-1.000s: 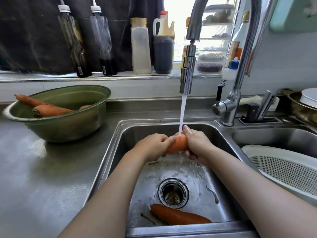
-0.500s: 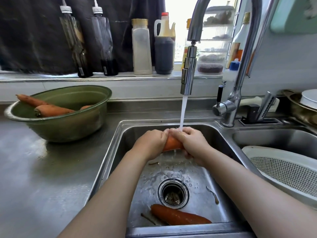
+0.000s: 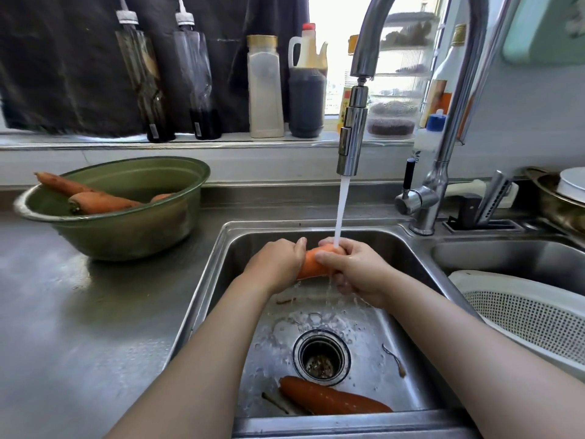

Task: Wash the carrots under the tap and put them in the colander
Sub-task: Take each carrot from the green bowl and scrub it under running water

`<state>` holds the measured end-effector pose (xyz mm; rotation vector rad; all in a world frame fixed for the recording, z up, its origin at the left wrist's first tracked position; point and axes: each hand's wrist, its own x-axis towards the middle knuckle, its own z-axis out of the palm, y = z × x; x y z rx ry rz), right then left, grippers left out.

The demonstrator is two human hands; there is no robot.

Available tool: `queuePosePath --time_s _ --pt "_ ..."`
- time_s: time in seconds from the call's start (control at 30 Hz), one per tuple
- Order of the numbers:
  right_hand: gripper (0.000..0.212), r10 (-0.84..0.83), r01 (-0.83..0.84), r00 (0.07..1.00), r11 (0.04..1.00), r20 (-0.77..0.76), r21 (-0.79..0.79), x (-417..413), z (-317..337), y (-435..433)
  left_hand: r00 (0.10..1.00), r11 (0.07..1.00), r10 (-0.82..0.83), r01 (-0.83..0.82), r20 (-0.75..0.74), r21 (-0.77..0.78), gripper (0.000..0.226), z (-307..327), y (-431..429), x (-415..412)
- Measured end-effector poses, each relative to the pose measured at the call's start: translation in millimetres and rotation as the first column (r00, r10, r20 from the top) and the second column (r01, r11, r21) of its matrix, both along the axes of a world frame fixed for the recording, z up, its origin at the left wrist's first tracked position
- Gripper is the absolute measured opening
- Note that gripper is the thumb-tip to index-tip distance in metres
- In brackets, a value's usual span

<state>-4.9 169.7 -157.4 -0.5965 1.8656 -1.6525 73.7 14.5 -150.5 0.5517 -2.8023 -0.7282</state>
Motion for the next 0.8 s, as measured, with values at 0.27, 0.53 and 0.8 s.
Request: queuePosePath --time_s 0.27,0.53,0.8 --pt "0.041 -0.205 0.204 0.978 0.979 0.033 0.021 -3.9 -0.2 -1.2 0.999 0.984 -0.030 0.022 0.045 0.175 0.055 -0.4 13.1 -3.2" --pt "0.031 -0.029 0.037 0.993 0.997 -0.119 0.071 -2.0 -1.8 4.3 0.992 0.821 -0.069 -0.003 0.105 0.571 0.053 -10.1 1.9 2.8" --pt "0.038 -0.340 0.351 0.927 0.935 -0.159 0.051 -15.5 -3.2 1.3 0.969 0.768 -0.245 0.208 -0.022 0.606 0.024 -7.5 13.4 1.7"
